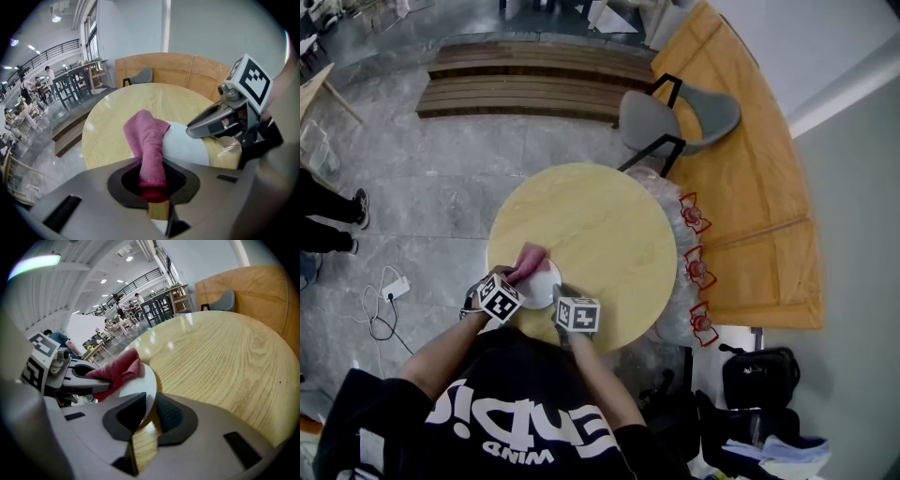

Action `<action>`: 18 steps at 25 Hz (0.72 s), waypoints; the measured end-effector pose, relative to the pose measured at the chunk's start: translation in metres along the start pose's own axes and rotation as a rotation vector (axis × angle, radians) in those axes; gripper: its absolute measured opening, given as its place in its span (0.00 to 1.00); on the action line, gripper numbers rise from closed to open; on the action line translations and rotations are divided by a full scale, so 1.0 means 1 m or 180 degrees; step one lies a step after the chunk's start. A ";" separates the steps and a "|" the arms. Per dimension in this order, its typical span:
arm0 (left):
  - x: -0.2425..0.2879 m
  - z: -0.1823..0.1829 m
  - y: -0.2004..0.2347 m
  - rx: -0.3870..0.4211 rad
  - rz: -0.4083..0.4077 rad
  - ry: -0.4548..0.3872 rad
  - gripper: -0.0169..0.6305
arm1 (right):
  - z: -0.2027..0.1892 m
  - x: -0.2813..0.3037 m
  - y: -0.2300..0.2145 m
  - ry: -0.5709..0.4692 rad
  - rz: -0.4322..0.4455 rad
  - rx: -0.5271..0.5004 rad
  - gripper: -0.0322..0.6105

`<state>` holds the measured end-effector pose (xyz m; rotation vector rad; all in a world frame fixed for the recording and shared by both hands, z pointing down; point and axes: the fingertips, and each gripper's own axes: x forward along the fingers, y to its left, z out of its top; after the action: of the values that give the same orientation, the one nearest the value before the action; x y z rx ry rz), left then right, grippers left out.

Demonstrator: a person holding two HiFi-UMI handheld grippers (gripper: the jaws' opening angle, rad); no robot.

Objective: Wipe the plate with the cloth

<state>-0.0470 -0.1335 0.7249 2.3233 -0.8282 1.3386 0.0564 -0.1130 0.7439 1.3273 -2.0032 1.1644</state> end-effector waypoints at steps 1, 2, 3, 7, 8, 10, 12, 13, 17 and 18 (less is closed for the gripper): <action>-0.002 -0.001 0.002 -0.0028 0.0009 -0.0012 0.11 | 0.000 0.000 0.000 -0.0004 0.0001 0.0002 0.17; -0.003 -0.001 0.005 -0.0058 0.0016 -0.0026 0.11 | 0.000 0.000 0.001 -0.0006 0.0002 0.0002 0.17; -0.005 -0.002 0.007 -0.0085 0.0018 -0.0044 0.11 | 0.000 0.000 0.001 -0.0009 0.0002 0.0000 0.17; -0.013 -0.004 0.016 -0.0275 0.0003 -0.0167 0.11 | 0.000 -0.001 0.001 -0.0021 -0.0022 0.0024 0.17; -0.017 -0.002 0.019 -0.0392 -0.0022 -0.0233 0.11 | 0.000 -0.001 0.000 -0.0028 -0.0028 0.0048 0.17; -0.025 0.006 0.017 -0.0622 -0.0167 -0.0400 0.10 | 0.000 -0.001 -0.002 -0.0046 -0.0032 0.0108 0.17; -0.032 0.014 0.003 -0.0717 -0.0413 -0.0471 0.10 | -0.001 -0.002 -0.002 -0.0065 -0.0031 0.0148 0.17; -0.034 0.017 -0.009 -0.0731 -0.0562 -0.0450 0.10 | -0.001 -0.002 -0.002 -0.0073 -0.0030 0.0160 0.17; -0.033 0.025 -0.050 -0.0848 -0.1038 -0.0360 0.10 | -0.003 -0.002 -0.002 -0.0072 -0.0030 0.0207 0.17; -0.030 0.025 -0.058 -0.0893 -0.1127 -0.0354 0.10 | -0.005 -0.002 -0.002 -0.0066 -0.0026 0.0235 0.17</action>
<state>-0.0051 -0.0930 0.6869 2.2050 -0.5578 0.8916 0.0582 -0.1082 0.7456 1.3877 -1.9847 1.2366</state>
